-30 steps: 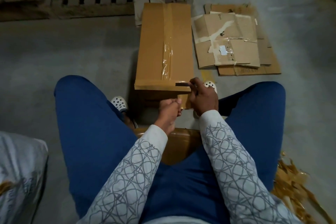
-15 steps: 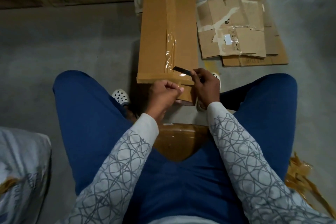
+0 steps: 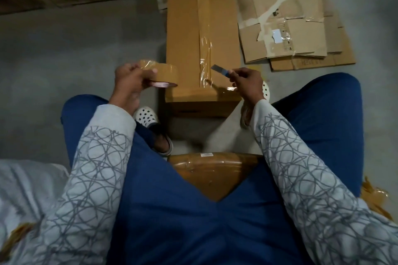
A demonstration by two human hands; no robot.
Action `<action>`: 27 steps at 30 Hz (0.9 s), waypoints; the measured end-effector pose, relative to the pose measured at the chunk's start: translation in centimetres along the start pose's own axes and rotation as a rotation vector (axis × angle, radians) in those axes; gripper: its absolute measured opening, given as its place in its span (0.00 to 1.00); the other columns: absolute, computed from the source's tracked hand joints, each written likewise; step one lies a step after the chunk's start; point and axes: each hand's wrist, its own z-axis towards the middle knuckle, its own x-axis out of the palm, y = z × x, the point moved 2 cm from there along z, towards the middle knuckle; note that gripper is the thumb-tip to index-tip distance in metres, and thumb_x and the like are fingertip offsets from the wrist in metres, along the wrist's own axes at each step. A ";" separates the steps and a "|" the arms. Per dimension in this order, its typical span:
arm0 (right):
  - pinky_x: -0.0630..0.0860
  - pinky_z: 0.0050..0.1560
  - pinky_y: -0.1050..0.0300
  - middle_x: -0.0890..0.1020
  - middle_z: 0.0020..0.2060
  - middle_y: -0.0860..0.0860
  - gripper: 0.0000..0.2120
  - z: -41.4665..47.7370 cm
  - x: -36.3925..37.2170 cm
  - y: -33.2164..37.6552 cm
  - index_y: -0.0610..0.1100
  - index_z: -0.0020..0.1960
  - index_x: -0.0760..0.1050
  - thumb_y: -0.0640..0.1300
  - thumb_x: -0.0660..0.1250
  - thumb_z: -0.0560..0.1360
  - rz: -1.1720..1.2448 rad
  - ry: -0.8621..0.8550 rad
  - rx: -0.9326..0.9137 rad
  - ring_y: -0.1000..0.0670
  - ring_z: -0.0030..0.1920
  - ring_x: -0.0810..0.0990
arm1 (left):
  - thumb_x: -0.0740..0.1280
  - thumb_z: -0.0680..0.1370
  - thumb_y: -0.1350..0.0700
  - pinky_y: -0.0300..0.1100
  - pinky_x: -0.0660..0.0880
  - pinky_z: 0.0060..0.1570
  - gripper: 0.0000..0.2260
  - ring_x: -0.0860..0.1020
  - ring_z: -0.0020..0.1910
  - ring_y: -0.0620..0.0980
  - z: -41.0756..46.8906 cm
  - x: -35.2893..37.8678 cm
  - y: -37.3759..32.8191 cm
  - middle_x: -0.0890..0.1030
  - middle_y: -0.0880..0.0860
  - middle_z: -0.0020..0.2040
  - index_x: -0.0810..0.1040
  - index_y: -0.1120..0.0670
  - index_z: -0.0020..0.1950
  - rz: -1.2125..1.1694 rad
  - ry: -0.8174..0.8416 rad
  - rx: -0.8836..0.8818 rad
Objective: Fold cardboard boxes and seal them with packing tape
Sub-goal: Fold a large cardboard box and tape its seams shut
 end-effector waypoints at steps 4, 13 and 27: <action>0.83 0.47 0.55 0.86 0.43 0.51 0.05 1.3 1.0 -0.2 0.49 0.53 0.83 0.46 0.72 0.78 0.003 0.000 0.041 0.53 0.43 0.85 | 0.70 0.72 0.73 0.38 0.76 0.31 0.10 0.78 0.32 0.49 2.0 -1.3 1.5 0.80 0.57 0.40 0.75 0.60 0.45 -0.069 -0.226 -0.027; 0.85 0.41 0.52 0.84 0.56 0.51 0.12 1.5 1.8 -0.6 0.47 0.61 0.81 0.49 0.70 0.79 -0.003 -0.053 0.079 0.50 0.48 0.85 | 0.54 0.73 0.74 0.37 0.73 0.36 0.21 0.75 0.37 0.46 1.9 -3.0 2.9 0.73 0.54 0.49 0.61 0.52 0.58 -0.163 -0.405 0.023; 0.77 0.60 0.53 0.85 0.56 0.48 0.11 -4.3 4.7 -1.3 0.47 0.58 0.83 0.46 0.72 0.76 -0.289 0.111 -0.072 0.52 0.56 0.81 | 0.62 0.72 0.69 0.32 0.72 0.27 0.15 0.72 0.32 0.47 0.6 -1.9 6.5 0.80 0.53 0.46 0.84 0.56 0.50 0.018 -0.117 -0.310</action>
